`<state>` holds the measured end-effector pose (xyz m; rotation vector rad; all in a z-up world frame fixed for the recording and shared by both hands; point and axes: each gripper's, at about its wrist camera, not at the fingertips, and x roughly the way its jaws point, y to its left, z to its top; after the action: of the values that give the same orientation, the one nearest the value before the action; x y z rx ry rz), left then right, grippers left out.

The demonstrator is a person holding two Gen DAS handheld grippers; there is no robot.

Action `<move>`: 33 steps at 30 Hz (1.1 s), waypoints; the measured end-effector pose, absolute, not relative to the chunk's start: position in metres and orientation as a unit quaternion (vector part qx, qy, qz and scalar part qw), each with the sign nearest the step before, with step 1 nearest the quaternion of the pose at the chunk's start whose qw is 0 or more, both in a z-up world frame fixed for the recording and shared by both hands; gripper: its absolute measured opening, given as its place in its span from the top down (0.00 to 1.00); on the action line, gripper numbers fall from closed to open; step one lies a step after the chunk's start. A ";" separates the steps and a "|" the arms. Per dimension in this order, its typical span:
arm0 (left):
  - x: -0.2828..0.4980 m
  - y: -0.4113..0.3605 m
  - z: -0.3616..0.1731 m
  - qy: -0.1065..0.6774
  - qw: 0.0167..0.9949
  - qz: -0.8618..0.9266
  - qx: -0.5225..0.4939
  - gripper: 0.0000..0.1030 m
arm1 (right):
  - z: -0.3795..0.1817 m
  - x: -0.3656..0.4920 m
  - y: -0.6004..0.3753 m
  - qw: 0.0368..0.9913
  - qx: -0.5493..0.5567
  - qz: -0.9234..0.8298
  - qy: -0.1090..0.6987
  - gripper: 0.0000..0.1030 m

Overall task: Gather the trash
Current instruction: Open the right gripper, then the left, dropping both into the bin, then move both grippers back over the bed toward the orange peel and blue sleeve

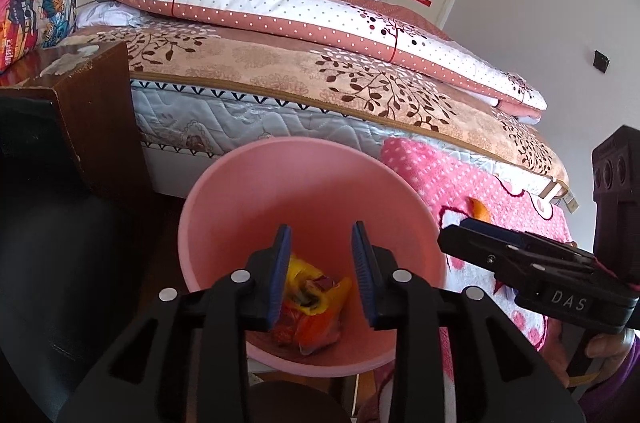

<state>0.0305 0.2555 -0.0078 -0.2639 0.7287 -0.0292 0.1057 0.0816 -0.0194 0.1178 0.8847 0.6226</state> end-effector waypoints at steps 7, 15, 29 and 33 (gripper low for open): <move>0.027 0.260 0.002 0.345 0.928 -0.012 -0.138 0.70 | -0.015 0.098 0.064 0.862 0.065 0.290 0.410 0.54; 0.018 0.232 0.015 0.336 0.934 -0.032 -0.118 0.70 | -0.008 0.081 0.016 0.877 0.083 0.260 0.395 0.54; 0.010 0.143 0.009 0.357 0.923 -0.117 -0.089 0.70 | -0.002 0.044 -0.114 0.909 0.123 0.132 0.375 0.54; 0.005 0.114 0.002 0.371 0.914 -0.143 -0.077 0.70 | 0.000 0.019 -0.148 0.918 0.120 0.095 0.366 0.54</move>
<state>0.0053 0.1138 0.0020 -0.1577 0.7641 -0.2945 0.0191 -0.1485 -0.0001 0.2476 0.7527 0.1951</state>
